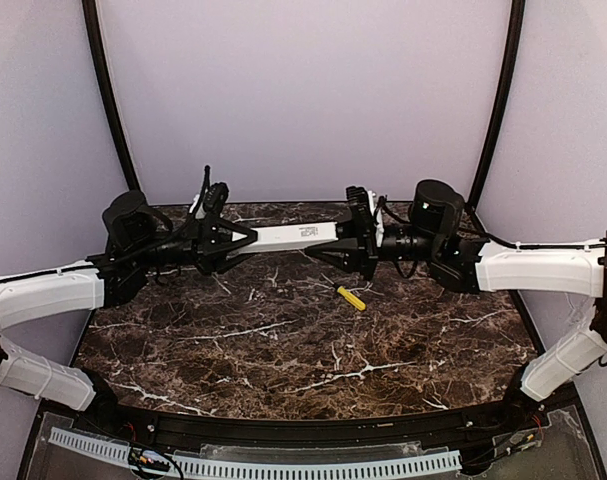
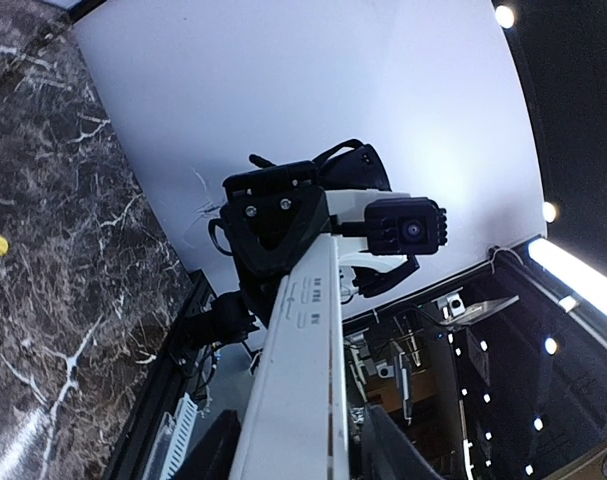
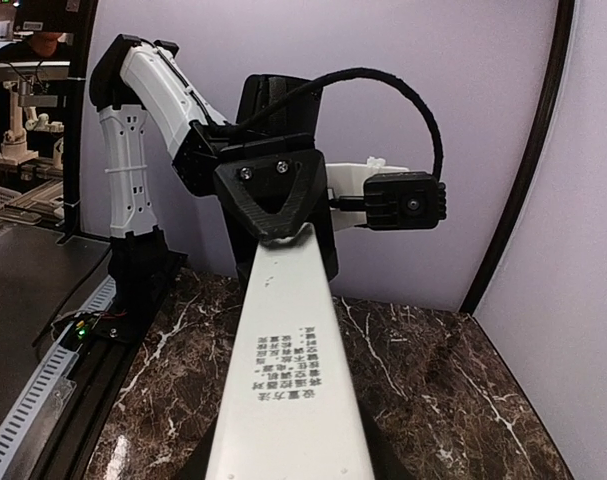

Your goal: Unload the batteries from the remote control

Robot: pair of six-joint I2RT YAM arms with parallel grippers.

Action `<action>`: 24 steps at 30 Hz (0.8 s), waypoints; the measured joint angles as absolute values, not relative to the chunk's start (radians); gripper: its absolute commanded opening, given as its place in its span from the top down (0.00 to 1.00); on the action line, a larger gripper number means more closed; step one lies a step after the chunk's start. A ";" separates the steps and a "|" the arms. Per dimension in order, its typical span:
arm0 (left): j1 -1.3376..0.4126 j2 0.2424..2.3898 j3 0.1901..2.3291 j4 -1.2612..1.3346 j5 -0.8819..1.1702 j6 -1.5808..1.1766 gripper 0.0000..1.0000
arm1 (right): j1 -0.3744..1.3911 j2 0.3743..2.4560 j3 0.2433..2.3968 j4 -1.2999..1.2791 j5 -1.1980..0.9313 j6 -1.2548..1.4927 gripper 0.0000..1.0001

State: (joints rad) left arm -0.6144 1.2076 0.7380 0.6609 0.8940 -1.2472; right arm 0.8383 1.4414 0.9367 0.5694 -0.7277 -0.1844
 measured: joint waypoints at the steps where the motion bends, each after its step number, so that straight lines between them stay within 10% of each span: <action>1: -0.614 1.209 0.735 0.657 0.890 -1.243 0.53 | 0.838 1.440 0.930 0.568 -0.723 -0.181 1.00; 24: -0.604 1.157 0.803 0.189 0.776 -0.919 0.30 | 0.838 1.391 0.849 0.516 -0.654 -0.175 1.00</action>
